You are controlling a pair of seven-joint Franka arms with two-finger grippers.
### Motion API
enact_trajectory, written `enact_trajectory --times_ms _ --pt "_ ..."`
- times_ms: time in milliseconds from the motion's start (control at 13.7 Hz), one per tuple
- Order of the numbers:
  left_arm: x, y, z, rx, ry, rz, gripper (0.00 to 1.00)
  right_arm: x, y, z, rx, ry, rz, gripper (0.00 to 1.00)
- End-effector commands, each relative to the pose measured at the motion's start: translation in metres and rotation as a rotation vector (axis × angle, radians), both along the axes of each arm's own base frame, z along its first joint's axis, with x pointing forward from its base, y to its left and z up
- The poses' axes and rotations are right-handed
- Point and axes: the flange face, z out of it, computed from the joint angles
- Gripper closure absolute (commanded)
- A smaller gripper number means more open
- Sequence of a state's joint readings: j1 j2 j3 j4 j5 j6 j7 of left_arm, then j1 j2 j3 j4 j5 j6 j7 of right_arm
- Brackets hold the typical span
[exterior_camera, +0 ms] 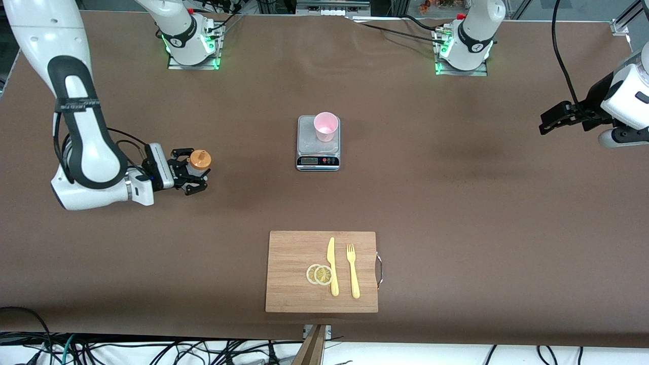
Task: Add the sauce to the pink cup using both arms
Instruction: 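Move the bottle with the right gripper back beside its start spot, then set the bottle down, open the right gripper and draw back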
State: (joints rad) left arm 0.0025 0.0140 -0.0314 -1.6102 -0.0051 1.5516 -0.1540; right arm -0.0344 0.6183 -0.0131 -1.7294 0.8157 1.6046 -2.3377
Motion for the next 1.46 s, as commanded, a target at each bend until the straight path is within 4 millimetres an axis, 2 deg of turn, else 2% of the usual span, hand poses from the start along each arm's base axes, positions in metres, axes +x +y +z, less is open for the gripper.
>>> enact_trajectory --times_ms 0,879,1318,1391 --pt "-0.002 -0.003 0.008 -0.017 0.0 -0.016 0.0 -0.007 -0.016 -0.02 0.127 0.023 -0.009 1.0" --pt "-0.001 -0.003 0.007 -0.019 -0.002 -0.016 0.0 -0.041 -0.07 -0.088 0.368 0.035 -0.02 1.0" --pt "0.001 -0.001 0.009 -0.019 -0.016 -0.016 0.0 -0.05 -0.078 -0.105 0.403 0.034 -0.024 1.0" --pt "0.001 0.0 0.01 -0.018 -0.022 -0.014 0.0 -0.05 -0.078 -0.106 0.402 0.036 -0.025 0.93"
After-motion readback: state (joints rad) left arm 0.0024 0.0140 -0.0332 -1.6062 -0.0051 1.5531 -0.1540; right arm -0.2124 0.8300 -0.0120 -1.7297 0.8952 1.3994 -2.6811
